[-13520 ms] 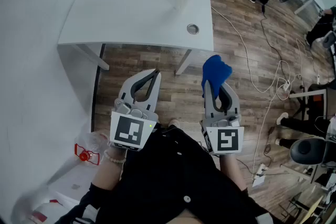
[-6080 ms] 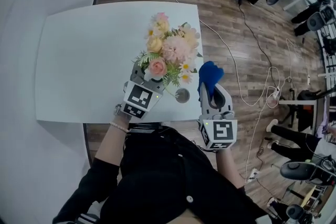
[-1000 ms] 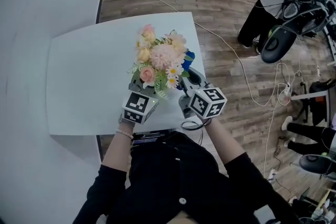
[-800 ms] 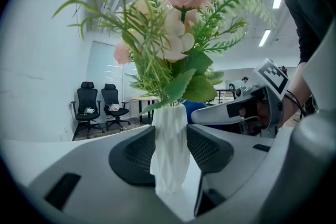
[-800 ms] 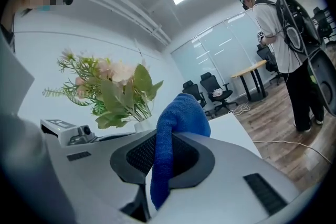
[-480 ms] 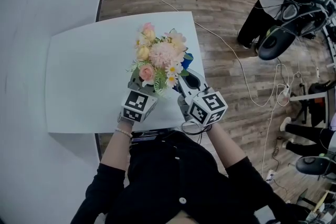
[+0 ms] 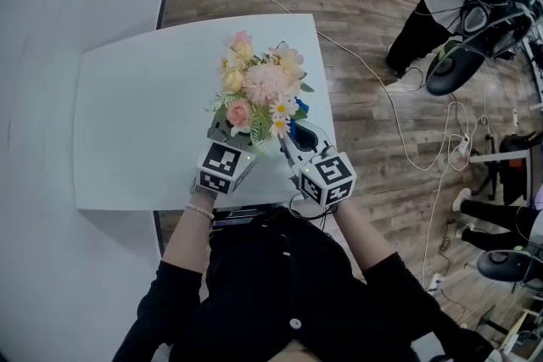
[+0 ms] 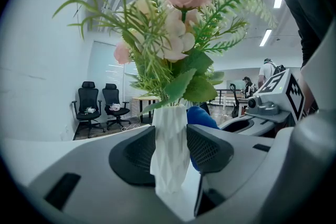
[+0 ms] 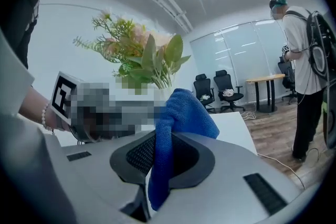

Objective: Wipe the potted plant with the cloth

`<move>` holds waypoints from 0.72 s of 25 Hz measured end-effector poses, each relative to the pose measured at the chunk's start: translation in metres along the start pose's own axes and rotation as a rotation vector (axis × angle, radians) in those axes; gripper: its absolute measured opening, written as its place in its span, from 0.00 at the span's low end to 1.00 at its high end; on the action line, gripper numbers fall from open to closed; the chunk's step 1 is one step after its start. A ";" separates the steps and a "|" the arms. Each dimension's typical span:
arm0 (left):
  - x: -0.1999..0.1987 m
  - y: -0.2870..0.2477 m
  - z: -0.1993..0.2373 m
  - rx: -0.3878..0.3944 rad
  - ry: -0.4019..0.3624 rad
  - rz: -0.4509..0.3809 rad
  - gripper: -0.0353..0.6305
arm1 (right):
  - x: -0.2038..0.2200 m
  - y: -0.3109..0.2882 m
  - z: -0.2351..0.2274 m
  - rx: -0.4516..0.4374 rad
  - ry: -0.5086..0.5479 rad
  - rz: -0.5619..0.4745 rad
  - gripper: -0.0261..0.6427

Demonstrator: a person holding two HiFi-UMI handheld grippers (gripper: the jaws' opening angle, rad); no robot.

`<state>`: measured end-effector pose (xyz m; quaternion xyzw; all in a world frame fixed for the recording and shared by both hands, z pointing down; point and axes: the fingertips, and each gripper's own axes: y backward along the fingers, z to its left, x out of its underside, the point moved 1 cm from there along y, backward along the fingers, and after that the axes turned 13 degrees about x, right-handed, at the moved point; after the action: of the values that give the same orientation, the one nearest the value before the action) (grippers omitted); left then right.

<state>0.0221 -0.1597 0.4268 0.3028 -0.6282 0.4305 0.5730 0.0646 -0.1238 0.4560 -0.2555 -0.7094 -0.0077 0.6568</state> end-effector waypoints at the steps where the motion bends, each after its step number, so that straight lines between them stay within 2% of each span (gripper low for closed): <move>1: 0.000 0.000 0.000 0.000 0.000 0.000 0.35 | 0.004 -0.001 0.000 0.001 0.004 0.011 0.15; 9: 0.000 0.000 0.000 -0.008 0.010 0.007 0.35 | 0.037 -0.015 -0.006 0.017 0.024 0.102 0.15; 18: 0.001 -0.001 -0.001 0.003 0.003 0.021 0.35 | 0.075 -0.034 -0.016 0.107 -0.068 0.249 0.15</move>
<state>0.0238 -0.1591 0.4279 0.2961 -0.6298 0.4381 0.5690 0.0665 -0.1323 0.5391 -0.3062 -0.6936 0.1205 0.6408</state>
